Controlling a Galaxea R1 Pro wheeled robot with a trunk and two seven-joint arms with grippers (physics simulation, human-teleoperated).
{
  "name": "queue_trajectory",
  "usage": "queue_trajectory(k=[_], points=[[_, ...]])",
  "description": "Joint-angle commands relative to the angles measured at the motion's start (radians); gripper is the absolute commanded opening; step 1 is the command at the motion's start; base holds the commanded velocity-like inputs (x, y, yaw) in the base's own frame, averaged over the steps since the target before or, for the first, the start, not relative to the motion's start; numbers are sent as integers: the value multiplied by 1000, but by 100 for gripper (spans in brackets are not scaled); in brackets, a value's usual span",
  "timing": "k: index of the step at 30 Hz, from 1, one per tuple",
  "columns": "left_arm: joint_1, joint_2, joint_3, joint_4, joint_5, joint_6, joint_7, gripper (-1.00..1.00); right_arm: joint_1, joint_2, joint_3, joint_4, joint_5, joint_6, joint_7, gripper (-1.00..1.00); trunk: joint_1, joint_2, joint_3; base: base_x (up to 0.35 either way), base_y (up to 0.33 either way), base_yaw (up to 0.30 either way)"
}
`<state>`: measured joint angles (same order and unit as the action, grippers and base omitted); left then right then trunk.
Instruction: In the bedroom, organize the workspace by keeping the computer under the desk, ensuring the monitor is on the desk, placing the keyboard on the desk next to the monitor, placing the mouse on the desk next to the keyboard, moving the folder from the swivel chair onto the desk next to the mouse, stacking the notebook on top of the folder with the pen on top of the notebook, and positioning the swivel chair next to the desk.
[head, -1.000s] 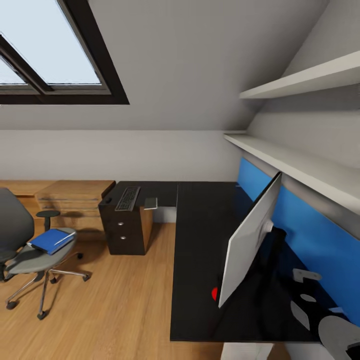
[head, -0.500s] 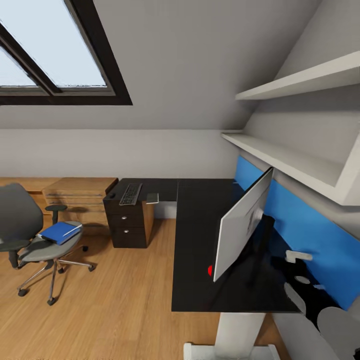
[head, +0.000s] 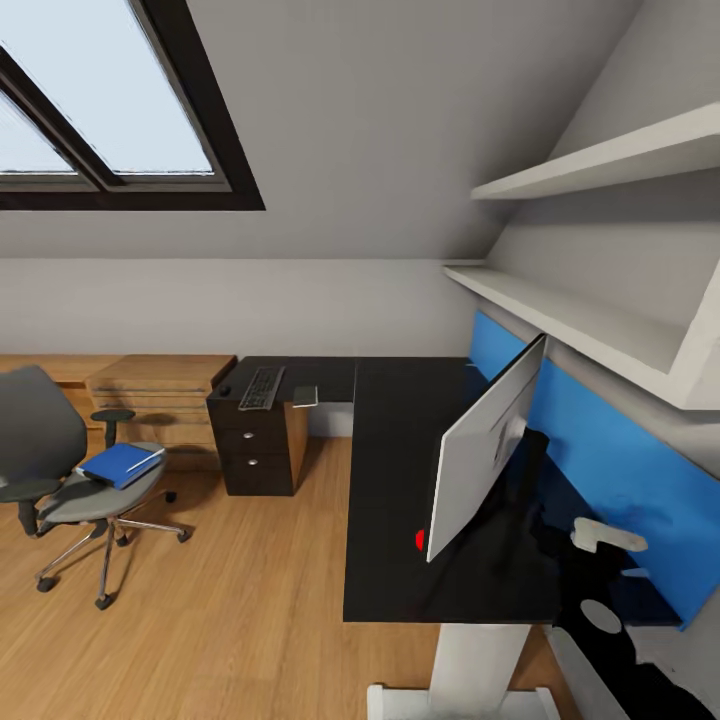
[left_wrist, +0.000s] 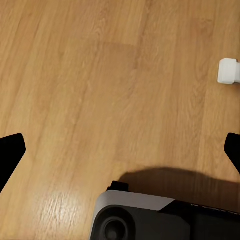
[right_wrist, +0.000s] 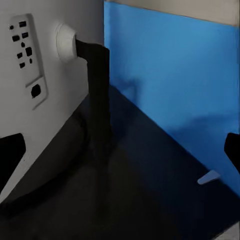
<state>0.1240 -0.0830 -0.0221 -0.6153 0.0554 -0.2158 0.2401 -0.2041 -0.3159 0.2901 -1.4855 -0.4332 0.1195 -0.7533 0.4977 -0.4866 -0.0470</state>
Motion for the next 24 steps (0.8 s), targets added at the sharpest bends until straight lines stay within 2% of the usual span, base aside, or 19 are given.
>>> queue_trajectory(k=[1, 4, 6, 9, 12, 18, 24], points=[[0, 0, -2, -1, 6, -2, 4, 100, 19, 10, 35, -34, 1, 8, -44, 100, 1, -2, -2, -27, 91, 0], [0, 0, -3, -1, 5, -2, 3, 100, 45, 25, 133, -74, 16, 9, -98, 100, 1, -2, -2, -58, 213, 0], [0, 0, -3, -1, 4, -2, 3, 100, 48, 27, 160, -79, 26, 9, -106, 100, 1, -2, -2, -72, 270, 0], [0, 0, -4, -1, 3, -2, 2, 100, 52, 33, 206, -85, 69, 8, -119, 100, 1, -2, -2, -72, 297, 0], [0, 0, -4, -1, 3, -2, 2, 100, 53, 36, 222, -84, 93, 7, -122, 100, 1, -2, -2, -34, 314, 0], [0, 0, -5, -1, 3, -3, 2, 100, 54, 38, 234, -82, 103, -5, -124, 100, 1, -2, -2, 10, 325, 0], [0, -1, -7, 0, 3, -2, 2, 100, 54, 38, 235, -79, 107, -28, -124, 100, 1, -2, -2, 251, 210, 0]])
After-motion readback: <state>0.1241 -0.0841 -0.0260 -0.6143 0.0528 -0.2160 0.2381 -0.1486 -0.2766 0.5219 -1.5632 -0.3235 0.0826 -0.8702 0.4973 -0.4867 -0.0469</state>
